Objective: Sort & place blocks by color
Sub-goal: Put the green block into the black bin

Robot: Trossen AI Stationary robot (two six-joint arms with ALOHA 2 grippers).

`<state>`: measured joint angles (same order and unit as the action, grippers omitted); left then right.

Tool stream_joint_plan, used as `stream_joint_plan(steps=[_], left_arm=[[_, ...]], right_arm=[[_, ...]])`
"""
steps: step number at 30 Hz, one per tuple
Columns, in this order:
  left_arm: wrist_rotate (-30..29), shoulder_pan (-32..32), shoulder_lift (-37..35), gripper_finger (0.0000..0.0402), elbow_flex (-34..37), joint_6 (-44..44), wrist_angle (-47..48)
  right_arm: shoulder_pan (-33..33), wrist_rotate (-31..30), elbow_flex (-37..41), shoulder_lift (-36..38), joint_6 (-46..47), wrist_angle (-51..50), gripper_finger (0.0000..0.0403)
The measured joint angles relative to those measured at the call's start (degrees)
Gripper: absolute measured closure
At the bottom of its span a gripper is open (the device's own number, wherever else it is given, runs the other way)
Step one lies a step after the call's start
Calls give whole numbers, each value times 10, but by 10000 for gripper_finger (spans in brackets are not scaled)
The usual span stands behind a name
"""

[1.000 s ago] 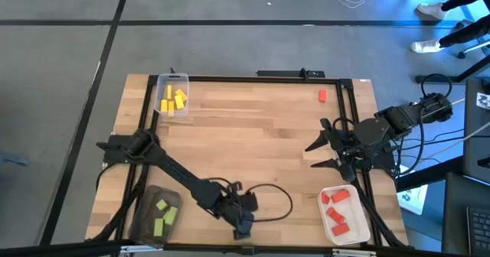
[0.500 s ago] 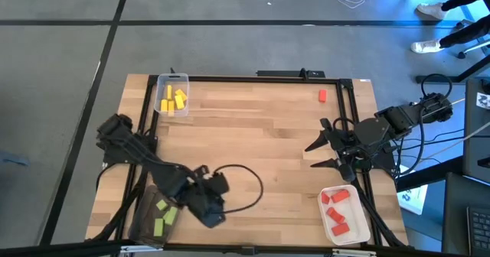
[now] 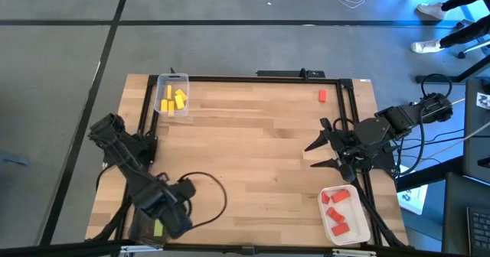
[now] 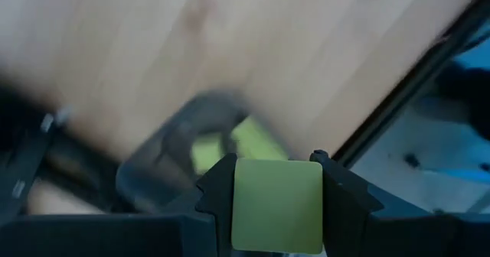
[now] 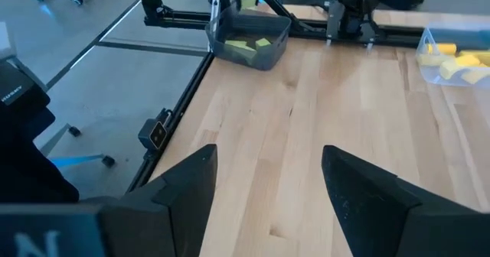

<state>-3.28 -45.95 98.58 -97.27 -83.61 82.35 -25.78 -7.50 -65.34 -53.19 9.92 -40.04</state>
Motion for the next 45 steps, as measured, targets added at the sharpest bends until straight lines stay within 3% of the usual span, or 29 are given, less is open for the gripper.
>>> stream_joint_plan(steps=[7,15,23,38,45], left_arm=[[14,-62,0,277,2,-155,29],[42,-115,1,269,78,-263,-5],[45,-132,0,265,130,-265,-49],[50,-132,0,272,156,-253,-51],[63,-131,0,247,156,-242,-42]], right_arm=[[0,0,0,0,-10,21,166],[0,0,0,0,-9,43,166],[0,0,0,0,-12,61,166],[0,0,0,0,-13,60,166],[0,0,0,0,-14,60,166]])
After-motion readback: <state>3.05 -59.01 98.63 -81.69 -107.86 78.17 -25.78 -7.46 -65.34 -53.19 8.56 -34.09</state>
